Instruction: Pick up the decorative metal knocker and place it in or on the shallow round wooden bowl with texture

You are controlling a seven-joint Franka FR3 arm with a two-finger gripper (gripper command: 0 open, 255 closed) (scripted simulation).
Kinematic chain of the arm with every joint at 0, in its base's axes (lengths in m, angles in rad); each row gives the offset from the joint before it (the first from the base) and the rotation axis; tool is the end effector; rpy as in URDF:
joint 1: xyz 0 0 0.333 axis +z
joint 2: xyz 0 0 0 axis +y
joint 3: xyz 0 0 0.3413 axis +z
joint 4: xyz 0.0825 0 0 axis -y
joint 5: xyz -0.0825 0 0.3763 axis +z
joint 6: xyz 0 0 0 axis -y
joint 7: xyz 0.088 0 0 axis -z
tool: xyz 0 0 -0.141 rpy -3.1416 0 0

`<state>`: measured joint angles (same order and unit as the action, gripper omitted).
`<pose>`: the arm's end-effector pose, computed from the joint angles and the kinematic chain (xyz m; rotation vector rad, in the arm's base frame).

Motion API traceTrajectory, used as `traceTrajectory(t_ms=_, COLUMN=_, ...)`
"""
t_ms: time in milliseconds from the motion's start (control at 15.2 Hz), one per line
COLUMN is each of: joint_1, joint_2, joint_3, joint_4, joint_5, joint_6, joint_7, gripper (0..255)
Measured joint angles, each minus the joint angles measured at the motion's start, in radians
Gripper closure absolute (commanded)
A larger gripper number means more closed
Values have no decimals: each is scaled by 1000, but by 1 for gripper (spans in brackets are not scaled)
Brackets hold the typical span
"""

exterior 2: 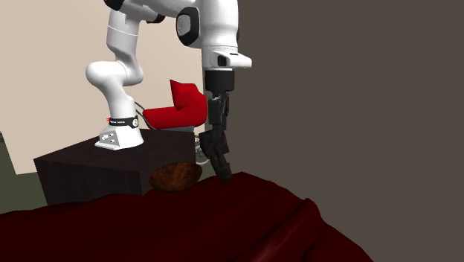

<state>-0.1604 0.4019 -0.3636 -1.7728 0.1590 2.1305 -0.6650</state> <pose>0.5757 -0.2983 0.3388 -3.1358 -0.1268 0.0236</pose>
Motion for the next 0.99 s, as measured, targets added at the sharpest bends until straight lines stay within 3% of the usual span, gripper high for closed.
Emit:
traceTrajectory(t_ms=528, joint_1=86, joint_2=-336, joint_3=-19, joint_4=-371, joint_5=-133, joint_6=59, joint_7=113, gripper=255)
traceTrajectory(t_ms=990, joint_1=100, joint_2=-630, joint_3=17, joint_4=-622, joint_5=-253, joint_6=31, joint_7=240, gripper=255)
